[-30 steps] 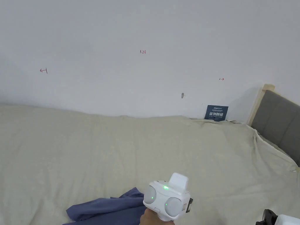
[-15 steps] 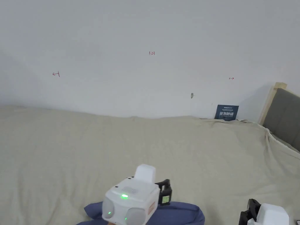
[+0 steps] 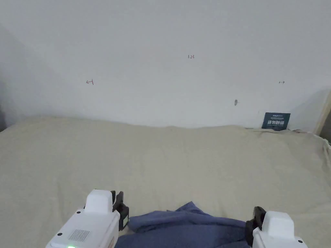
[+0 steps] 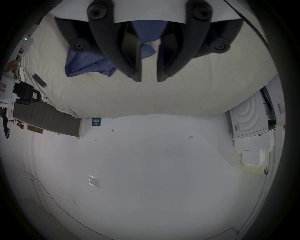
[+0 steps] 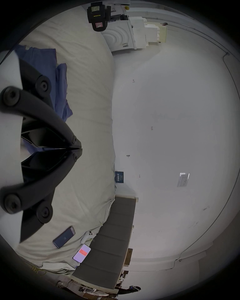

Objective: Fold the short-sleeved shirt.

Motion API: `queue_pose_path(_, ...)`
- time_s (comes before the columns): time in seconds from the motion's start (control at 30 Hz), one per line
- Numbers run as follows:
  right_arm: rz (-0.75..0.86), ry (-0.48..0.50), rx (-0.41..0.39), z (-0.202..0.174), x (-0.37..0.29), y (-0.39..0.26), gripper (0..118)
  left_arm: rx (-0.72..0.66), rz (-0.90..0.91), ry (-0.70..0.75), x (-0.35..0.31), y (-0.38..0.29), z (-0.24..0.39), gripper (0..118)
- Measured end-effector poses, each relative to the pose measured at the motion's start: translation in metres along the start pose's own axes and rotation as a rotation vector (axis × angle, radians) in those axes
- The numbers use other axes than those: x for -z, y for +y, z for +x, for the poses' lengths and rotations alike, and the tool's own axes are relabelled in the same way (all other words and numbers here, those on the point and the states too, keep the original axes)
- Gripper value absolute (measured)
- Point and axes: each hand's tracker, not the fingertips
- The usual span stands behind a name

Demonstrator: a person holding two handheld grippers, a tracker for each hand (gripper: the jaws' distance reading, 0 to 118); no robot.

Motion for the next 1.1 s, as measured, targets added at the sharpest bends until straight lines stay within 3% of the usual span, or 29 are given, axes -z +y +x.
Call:
queue_pose_path(0.07,0.012,0.010,0.001,-0.008,-0.001,-0.002,1,-0.002,0.017,0.025,-0.011,-0.002,-0.009,10)
queue_pose_path(0.1,0.015,0.013,0.000,-0.011,-0.001,-0.002,1,0.002,0.023,0.031,-0.013,-0.003,-0.013,1)
queue_pose_path(0.3,0.008,0.041,-0.013,-0.026,0.004,0.000,1,0.021,0.032,0.074,-0.016,-0.019,-0.035,0)
queue_pose_path(0.47,-0.003,0.047,-0.023,-0.031,0.006,-0.001,1,-0.093,-0.131,0.038,0.002,-0.037,-0.050,0)
queue_pose_path(0.7,-0.028,0.043,-0.031,-0.029,0.010,-0.005,1,-0.143,-0.400,-0.019,0.071,-0.084,-0.074,0)
queue_pose_path(0.77,-0.033,0.042,-0.035,-0.029,0.010,-0.006,1,-0.155,-0.478,-0.030,0.090,-0.095,-0.077,12)
queue_pose_path(0.93,-0.050,0.036,-0.050,-0.027,0.013,-0.010,1,-0.149,-0.614,0.003,0.124,-0.115,-0.080,67)
queue_pose_path(1.1,-0.072,0.031,-0.055,-0.025,0.016,-0.016,1,-0.141,-0.629,0.001,0.139,-0.123,-0.077,74)
